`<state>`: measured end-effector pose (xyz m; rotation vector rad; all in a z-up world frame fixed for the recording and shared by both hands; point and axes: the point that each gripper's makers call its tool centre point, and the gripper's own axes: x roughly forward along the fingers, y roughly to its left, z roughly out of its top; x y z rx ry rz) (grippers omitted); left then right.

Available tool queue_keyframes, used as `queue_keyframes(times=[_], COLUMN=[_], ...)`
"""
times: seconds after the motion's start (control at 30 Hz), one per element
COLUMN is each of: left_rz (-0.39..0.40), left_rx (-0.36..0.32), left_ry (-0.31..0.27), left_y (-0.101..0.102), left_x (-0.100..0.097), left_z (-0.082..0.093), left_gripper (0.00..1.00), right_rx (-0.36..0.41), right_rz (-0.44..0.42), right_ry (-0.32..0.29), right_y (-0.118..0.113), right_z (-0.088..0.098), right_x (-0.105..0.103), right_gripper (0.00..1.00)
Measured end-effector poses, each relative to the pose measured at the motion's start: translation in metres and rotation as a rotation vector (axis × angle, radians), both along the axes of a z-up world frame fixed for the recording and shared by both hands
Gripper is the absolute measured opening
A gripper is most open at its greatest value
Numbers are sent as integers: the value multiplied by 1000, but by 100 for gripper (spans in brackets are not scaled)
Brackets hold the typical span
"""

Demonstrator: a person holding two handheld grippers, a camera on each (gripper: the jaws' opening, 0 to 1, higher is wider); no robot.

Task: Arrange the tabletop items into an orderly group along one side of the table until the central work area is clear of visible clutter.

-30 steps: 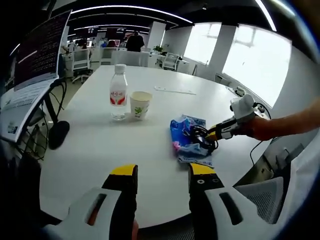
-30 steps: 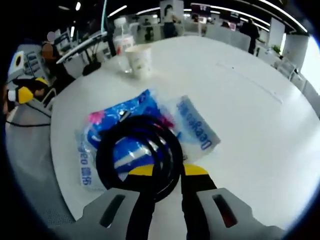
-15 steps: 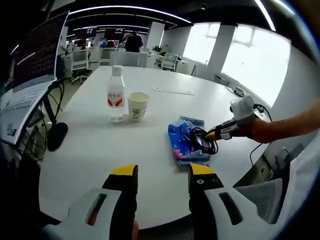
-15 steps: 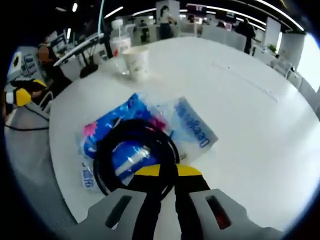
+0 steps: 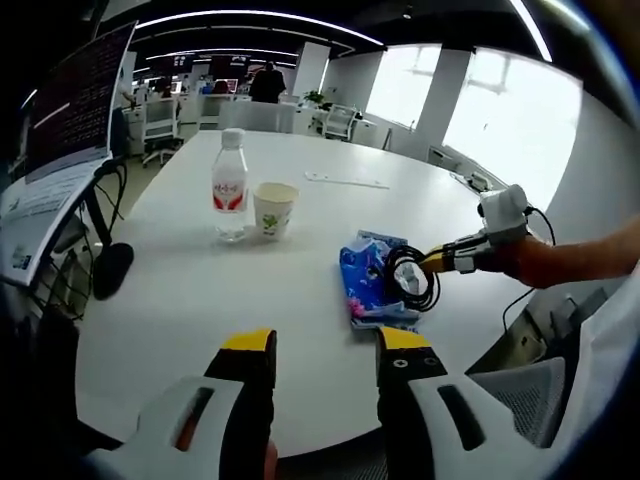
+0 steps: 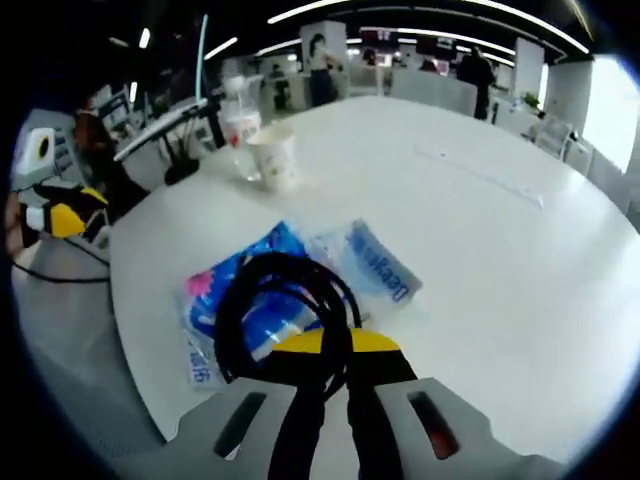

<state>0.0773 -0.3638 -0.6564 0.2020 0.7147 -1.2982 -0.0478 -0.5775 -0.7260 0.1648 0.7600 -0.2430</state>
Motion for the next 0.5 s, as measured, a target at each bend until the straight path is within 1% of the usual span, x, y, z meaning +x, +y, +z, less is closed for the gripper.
queue_keyframes(times=[0.2, 0.23, 0.27, 0.3, 0.4, 0.5], left_rz=[1, 2, 3, 3, 5, 7], left_rx=[3, 3, 1, 0, -6, -8], left_ry=[0, 0, 0, -1, -2, -2], left_y=[1, 1, 1, 1, 0, 0], left_x=[1, 1, 1, 1, 1, 1], left_z=[-1, -1, 0, 0, 2, 2], left_gripper=[38, 38, 38, 38, 38, 38], right_rx=[-15, -12, 2, -3, -15, -12], right_rz=[19, 18, 5, 12, 30, 27], right_ry=[-23, -29, -55, -44, -47, -59], right_y=[2, 2, 3, 4, 6, 7], right_z=[11, 13, 16, 16, 20, 25], right_x=[3, 3, 5, 4, 5, 4], right_gripper=[2, 1, 1, 0, 0, 0])
